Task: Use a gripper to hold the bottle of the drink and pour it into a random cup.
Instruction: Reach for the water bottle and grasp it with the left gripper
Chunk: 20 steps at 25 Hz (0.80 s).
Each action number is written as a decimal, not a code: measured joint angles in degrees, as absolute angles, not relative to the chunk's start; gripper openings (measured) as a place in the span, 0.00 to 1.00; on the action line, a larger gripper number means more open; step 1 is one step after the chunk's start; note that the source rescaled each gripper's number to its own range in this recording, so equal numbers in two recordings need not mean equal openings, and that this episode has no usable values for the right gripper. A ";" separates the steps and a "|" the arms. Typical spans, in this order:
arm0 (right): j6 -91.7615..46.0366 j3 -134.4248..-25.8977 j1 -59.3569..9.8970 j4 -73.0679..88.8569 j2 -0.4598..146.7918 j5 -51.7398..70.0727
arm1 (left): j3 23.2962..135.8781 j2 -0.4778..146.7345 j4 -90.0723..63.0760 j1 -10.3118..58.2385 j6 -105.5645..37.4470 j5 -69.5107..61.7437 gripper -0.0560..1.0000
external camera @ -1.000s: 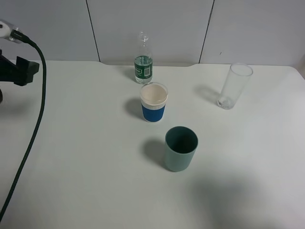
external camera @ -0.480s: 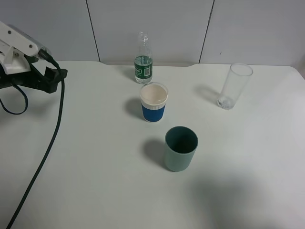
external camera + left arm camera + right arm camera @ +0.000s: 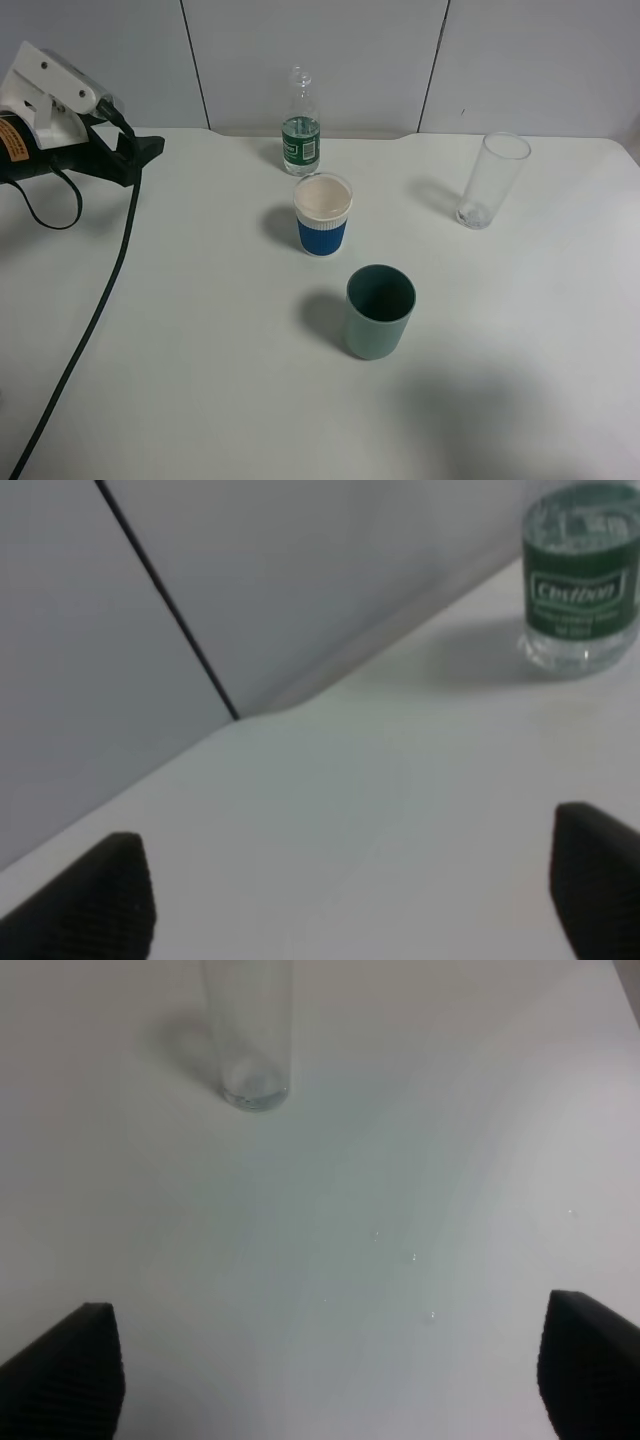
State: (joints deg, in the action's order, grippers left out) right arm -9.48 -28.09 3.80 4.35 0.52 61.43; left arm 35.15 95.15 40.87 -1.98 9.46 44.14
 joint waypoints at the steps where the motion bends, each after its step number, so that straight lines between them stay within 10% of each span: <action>1: -9.48 -28.09 3.80 4.35 0.52 61.43 | 35.44 95.39 41.10 -1.98 9.59 44.35 0.65; 20: -9.48 -28.09 3.80 4.35 0.52 61.43 | 38.87 101.35 41.51 -0.47 9.65 49.83 0.65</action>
State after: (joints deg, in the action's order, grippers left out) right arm -9.48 -28.09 3.80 4.35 0.52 61.43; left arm 38.87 101.35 41.51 -0.47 9.65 49.83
